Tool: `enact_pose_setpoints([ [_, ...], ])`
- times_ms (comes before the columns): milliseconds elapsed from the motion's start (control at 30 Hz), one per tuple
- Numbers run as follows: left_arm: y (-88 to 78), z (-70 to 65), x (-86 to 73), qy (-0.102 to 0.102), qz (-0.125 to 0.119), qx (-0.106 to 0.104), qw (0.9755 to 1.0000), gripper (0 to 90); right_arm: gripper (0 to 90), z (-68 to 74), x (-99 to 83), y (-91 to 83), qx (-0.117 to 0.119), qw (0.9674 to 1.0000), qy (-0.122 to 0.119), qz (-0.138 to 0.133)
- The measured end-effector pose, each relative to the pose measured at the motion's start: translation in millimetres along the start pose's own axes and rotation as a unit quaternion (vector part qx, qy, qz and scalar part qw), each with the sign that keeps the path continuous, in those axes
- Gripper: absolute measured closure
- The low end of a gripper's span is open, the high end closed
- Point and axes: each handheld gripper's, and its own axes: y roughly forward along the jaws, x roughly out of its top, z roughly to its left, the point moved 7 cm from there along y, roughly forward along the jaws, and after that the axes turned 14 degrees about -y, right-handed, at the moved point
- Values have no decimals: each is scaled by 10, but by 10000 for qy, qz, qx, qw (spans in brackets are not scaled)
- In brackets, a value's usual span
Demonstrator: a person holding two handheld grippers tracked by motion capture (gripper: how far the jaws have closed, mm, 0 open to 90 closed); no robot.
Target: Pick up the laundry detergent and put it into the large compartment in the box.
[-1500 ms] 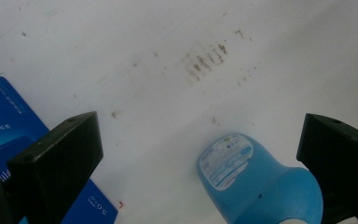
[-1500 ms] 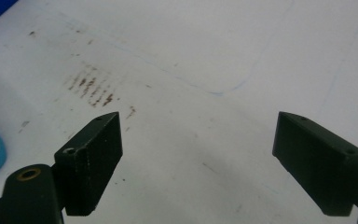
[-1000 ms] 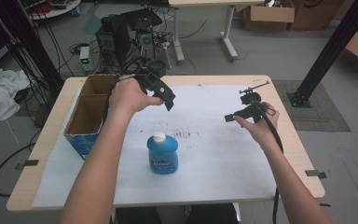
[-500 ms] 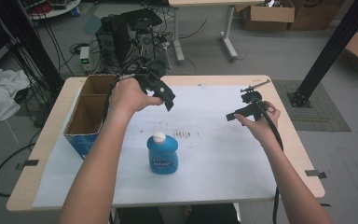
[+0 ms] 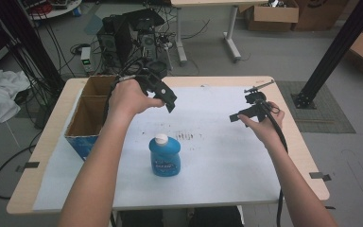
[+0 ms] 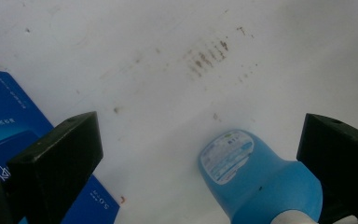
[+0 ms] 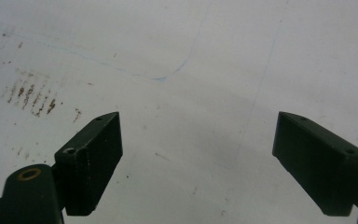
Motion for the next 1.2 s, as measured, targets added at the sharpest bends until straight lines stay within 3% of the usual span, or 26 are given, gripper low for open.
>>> enact_pose_setpoints([
  [367,-47,25,-42,44,-45,-25,10000,7,159,-31,-7,-9,-1,10000,47,-29],
  [733,-135,24,-136,228,-121,-90,9996,8,160,-34,-6,5,-12,10000,83,-20],
  [1067,-232,-51,-328,567,-186,-143,9981,9,159,-23,-33,6,-1,10000,90,-13],
  [1200,-267,-125,-445,809,-188,-168,9964,8,160,-28,-63,13,-4,9999,117,4],
])
